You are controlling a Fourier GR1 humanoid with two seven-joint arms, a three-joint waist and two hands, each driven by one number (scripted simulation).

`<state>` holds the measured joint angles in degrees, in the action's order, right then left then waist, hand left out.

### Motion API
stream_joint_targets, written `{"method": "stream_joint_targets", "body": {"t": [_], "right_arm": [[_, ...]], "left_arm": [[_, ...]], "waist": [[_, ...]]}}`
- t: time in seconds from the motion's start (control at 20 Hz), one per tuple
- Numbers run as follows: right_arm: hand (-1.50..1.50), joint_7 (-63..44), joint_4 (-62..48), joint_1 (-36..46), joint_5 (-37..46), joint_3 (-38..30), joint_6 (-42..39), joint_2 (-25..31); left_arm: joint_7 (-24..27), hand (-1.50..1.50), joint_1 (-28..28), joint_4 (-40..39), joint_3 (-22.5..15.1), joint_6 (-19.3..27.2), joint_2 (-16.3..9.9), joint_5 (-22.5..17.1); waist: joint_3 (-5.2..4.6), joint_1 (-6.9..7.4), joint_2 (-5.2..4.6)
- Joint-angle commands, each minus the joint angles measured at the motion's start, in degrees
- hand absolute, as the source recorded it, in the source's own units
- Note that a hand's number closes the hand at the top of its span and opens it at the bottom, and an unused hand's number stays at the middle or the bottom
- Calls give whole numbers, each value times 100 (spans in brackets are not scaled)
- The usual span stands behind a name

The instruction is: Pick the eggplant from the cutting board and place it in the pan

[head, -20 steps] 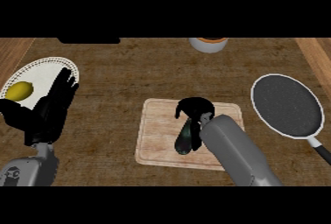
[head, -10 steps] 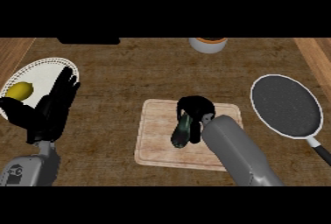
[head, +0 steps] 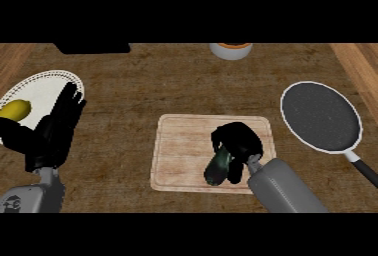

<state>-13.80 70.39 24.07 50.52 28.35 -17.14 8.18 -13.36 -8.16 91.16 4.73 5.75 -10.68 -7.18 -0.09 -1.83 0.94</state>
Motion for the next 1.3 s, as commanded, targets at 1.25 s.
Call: {"method": "stream_joint_targets", "body": {"t": [1.25], "right_arm": [[150, 408, 4663, -1548, -1081, -3763, 238, 2330]], "left_arm": [[-154, 0, -402, -97, -126, -7, 126, 211]], "waist": [[12, 160, -103]]}}
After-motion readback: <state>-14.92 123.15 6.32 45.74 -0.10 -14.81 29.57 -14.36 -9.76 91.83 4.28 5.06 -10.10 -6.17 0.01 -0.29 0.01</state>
